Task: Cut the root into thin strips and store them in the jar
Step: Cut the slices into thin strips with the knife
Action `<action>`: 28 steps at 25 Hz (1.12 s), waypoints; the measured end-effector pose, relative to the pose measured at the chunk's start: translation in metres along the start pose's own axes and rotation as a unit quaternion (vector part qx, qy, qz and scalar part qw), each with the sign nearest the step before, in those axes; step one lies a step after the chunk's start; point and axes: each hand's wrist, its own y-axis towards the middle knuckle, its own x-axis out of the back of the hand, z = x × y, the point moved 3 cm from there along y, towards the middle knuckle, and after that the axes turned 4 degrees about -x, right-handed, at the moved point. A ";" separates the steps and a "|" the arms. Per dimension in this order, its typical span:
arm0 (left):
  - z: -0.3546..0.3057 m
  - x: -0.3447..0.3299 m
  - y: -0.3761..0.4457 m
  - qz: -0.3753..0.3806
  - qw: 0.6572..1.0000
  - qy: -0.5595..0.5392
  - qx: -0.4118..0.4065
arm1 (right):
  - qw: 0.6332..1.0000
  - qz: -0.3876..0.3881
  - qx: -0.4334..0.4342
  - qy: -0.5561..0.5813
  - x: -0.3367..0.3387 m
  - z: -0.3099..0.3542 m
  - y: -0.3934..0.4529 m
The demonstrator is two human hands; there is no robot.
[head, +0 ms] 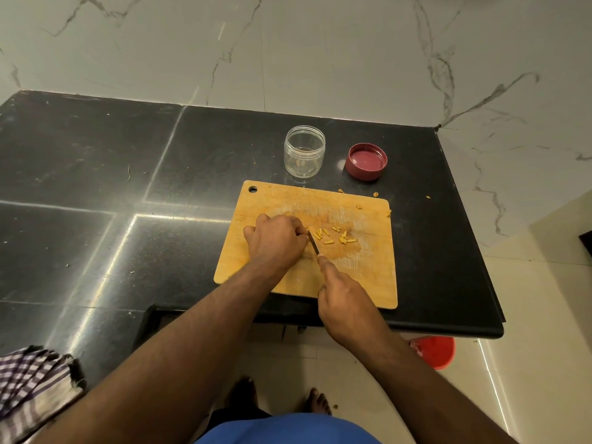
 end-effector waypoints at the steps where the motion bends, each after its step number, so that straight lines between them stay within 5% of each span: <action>1: 0.000 0.000 0.000 0.001 1.000 0.000 0.001 | 1.000 0.001 0.000 0.010 -0.001 -0.002 -0.006; 8: 0.001 0.000 -0.003 -0.001 1.000 -0.002 -0.004 | 0.998 -0.050 0.012 0.044 0.008 -0.009 -0.026; 21: 0.011 0.022 0.003 -0.003 0.999 0.033 0.013 | 0.999 -0.014 0.033 0.003 -0.011 -0.009 -0.008; 28: 0.036 0.025 0.010 -0.011 0.999 -0.040 0.014 | 0.996 -0.066 0.002 0.056 -0.002 -0.014 -0.016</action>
